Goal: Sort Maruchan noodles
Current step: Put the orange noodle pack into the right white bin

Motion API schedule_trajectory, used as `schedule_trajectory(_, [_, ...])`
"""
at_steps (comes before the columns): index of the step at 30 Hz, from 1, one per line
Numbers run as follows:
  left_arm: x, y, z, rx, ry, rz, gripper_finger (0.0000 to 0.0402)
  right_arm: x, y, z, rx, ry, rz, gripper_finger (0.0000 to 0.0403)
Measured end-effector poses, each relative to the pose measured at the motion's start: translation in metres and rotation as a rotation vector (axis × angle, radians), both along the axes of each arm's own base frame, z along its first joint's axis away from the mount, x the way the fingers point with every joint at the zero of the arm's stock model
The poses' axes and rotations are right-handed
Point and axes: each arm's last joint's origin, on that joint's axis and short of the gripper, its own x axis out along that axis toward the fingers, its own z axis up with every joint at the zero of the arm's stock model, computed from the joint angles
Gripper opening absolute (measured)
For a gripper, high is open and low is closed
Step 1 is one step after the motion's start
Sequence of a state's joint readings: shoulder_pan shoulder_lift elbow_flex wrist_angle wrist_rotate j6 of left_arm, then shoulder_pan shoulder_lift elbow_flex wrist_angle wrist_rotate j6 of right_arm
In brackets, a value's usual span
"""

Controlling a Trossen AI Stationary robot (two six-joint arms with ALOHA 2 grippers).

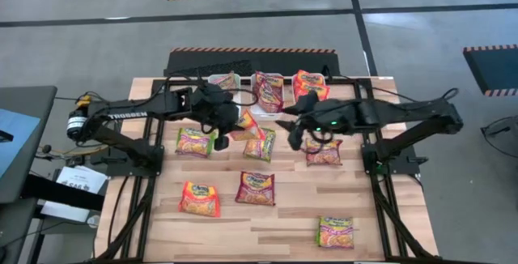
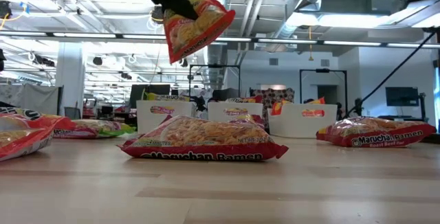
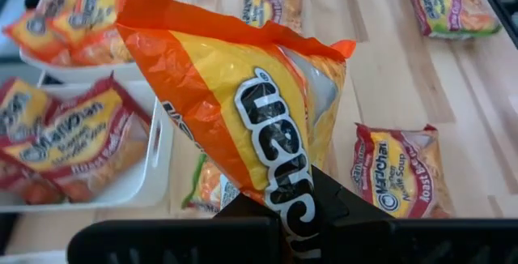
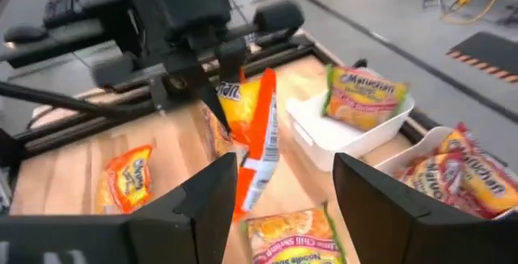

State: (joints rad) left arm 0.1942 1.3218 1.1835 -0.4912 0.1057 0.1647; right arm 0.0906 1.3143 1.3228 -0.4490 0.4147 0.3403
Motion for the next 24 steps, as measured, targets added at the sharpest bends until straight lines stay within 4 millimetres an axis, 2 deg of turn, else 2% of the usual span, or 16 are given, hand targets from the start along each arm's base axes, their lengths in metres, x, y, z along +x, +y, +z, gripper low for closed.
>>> schedule_trajectory(9, [0.004, -0.007, 0.003, 0.106, -0.031, -0.073, 0.0000, 0.050, -0.008, -0.025, 0.052, -0.070, 0.027, 0.0232])
schedule_trajectory(16, [0.004, -0.008, 0.003, 0.132, -0.029, -0.092, 0.0000, 0.072, -0.019, -0.047, 0.122, -0.061, -0.004, 0.0232])
schedule_trajectory(24, [0.003, -0.008, 0.002, 0.149, -0.015, -0.102, 0.0000, 0.090, -0.022, -0.068, 0.223, -0.059, -0.003, 0.0228])
